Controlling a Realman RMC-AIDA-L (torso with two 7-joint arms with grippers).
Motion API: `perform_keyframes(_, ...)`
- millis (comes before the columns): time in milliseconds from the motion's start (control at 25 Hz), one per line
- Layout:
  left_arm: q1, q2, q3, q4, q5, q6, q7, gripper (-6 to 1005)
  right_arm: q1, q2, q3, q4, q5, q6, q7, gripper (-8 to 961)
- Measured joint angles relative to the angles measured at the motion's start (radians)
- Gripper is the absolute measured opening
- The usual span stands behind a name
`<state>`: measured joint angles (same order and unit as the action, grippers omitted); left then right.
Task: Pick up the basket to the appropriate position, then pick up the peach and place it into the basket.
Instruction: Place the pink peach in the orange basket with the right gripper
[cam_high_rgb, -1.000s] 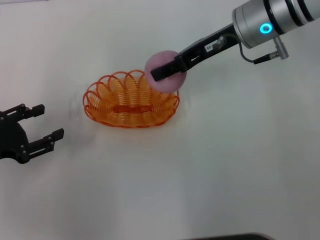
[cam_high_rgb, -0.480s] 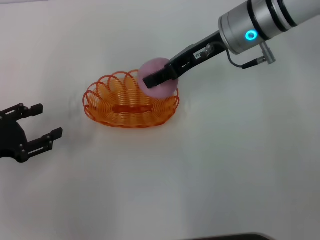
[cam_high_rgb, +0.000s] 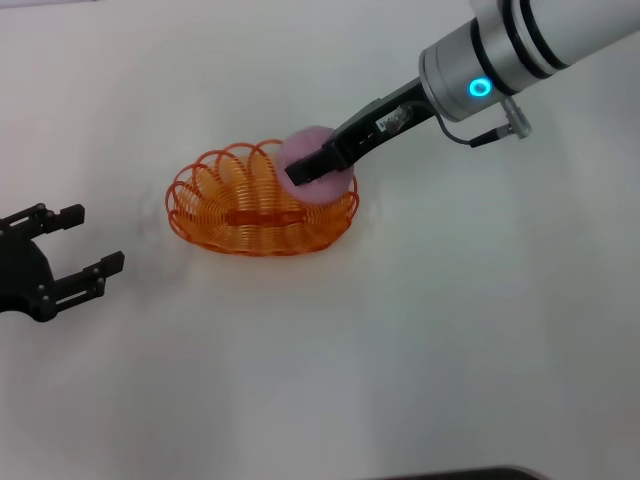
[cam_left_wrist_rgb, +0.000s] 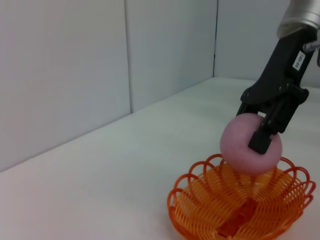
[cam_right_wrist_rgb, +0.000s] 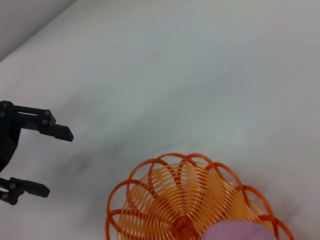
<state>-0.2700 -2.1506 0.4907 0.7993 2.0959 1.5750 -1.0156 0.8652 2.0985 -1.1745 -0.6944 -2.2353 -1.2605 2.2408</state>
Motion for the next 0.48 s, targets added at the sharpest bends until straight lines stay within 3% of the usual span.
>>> perform_keyframes(360,-0.006,0.001,0.001,-0.012,0.002,-0.001,0.003,720,-0.01,-0.004,0.002,0.007,0.064,0.011,-0.035,607)
perform_keyframes(440,-0.006,0.001,0.0,-0.012,0.002,-0.001,0.004,720,-0.01,-0.004,0.003,0.01,0.065,0.015,-0.036,824)
perform_keyframes(480,-0.006,0.001,0.0,-0.013,0.002,-0.001,0.004,720,-0.01,-0.004,0.003,0.012,0.065,0.017,-0.036,834)
